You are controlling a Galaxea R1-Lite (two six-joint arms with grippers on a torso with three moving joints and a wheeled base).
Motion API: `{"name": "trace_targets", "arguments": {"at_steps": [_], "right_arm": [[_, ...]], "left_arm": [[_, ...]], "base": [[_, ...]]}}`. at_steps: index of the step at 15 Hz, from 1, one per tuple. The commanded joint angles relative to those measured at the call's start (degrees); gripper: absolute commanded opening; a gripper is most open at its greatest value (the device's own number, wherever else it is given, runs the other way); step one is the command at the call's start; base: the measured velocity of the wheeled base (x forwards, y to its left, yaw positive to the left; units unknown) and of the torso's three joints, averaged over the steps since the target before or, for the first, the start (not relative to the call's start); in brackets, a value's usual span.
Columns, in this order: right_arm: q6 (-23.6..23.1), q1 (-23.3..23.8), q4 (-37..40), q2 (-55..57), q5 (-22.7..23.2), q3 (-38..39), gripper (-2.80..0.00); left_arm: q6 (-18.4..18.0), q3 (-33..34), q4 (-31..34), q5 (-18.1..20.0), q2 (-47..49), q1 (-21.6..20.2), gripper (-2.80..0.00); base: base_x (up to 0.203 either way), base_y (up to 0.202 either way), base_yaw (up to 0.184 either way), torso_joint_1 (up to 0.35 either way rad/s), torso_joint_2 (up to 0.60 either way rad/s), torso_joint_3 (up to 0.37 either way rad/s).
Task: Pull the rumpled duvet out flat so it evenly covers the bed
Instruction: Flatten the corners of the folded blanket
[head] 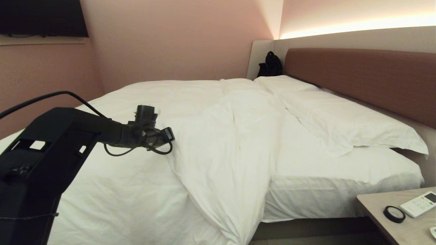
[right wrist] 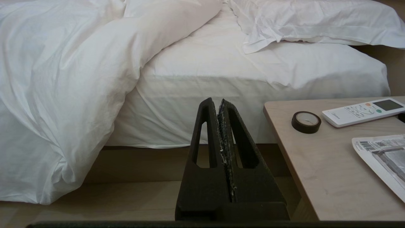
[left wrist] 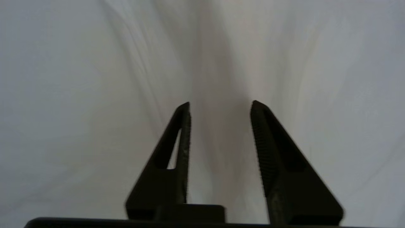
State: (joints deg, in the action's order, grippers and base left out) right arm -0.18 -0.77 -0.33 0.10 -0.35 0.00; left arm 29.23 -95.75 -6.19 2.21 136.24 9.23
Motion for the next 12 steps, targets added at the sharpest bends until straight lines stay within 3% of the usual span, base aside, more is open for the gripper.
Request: {"name": "trace_targets", "arguments": {"at_steps": [1,5,7,9,12], "right_arm": [[-0.08,-0.02,-0.03,0.08,0.00,0.00,-2.80],[0.01,-0.02,-0.02,0.08,0.00,0.00,-2.80],[-0.07,-0.02,-0.02,0.08,0.00,0.00,-2.80],[-0.08,-0.02,-0.02,0.08,-0.09,0.00,-2.80],[-0.02,-0.02,-0.02,0.08,-0.04,0.00,-2.80]], "left_arm": [[0.13,2.42,1.16,0.25,-2.41,0.00,0.00],[0.69,7.17,3.21,0.84,-4.38,0.29,0.00],[3.55,10.22,2.82,3.96,-6.98,1.20,0.00],[6.76,11.26,2.76,9.50,-8.44,2.07,0.00],[8.60,10.77,2.22,10.03,-8.01,4.33,0.00]], "base": [[0.000,0.000,0.000,0.000,0.00,0.000],[0.000,0.000,0.000,0.000,0.00,0.000],[0.000,0.000,0.000,0.000,0.00,0.000],[0.000,0.000,0.000,0.000,0.00,0.000],[0.000,0.000,0.000,0.000,0.00,0.000]]}}
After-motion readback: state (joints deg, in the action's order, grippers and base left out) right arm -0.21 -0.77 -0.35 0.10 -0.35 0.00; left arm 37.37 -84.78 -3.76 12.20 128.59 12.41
